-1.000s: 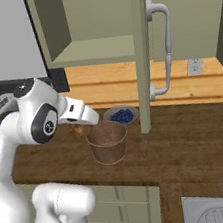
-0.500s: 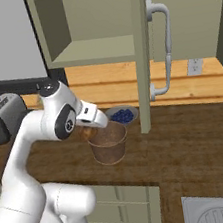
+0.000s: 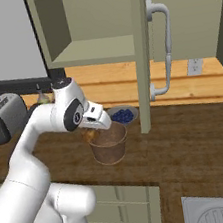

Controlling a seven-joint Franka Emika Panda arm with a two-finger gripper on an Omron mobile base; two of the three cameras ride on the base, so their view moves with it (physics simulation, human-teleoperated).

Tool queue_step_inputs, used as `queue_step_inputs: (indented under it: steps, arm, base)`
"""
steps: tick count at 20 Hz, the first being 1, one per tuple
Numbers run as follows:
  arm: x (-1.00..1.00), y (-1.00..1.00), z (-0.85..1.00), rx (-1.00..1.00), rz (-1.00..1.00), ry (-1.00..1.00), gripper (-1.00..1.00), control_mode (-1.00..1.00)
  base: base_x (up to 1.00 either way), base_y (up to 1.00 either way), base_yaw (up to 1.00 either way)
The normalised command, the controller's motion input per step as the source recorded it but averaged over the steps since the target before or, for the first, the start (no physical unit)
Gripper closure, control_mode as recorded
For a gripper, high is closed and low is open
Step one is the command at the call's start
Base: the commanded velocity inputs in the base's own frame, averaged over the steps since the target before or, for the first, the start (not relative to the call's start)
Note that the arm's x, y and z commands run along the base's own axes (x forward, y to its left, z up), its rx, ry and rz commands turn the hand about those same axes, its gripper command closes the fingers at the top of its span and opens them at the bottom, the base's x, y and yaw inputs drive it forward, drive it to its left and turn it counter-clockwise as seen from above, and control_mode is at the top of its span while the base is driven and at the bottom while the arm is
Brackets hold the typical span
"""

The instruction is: Open the cabinet, pick up the bread from the cabinet and place it in the basket. Then move the basket to the dining counter.

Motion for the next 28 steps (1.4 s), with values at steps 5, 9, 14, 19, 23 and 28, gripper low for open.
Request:
queue_step_inputs:
  steps: [5,9,14,19,23,28]
  arm:
    - [0.45,-0.21,-0.38,0.02,0.00,0.24,1.00,-1.00]
    - [0.23,-0.15,-0.33,0.02,0.00,0.12,1.00,-1.00]
    - [0.23,-0.12,-0.44,0.01,0.00,0.16,1.00,-1.00]
    - [0.30,0.00,-0.41,0.02,0.00,0.13,1.00,-1.00]
    - [0.29,0.00,-0.22,0.11,0.00,0.06,1.00,-1.00]
    - [0.14,0.01,-0.34,0.06,0.00,0.04,1.00,-1.00]
  base:
    - [0.00,0.00,0.00]
    - [0.00,0.00,0.00]
    - [0.00,0.00,0.00]
    - [0.00,0.00,0.00]
    - [0.00,0.00,0.00]
    - [0.00,0.00,0.00]
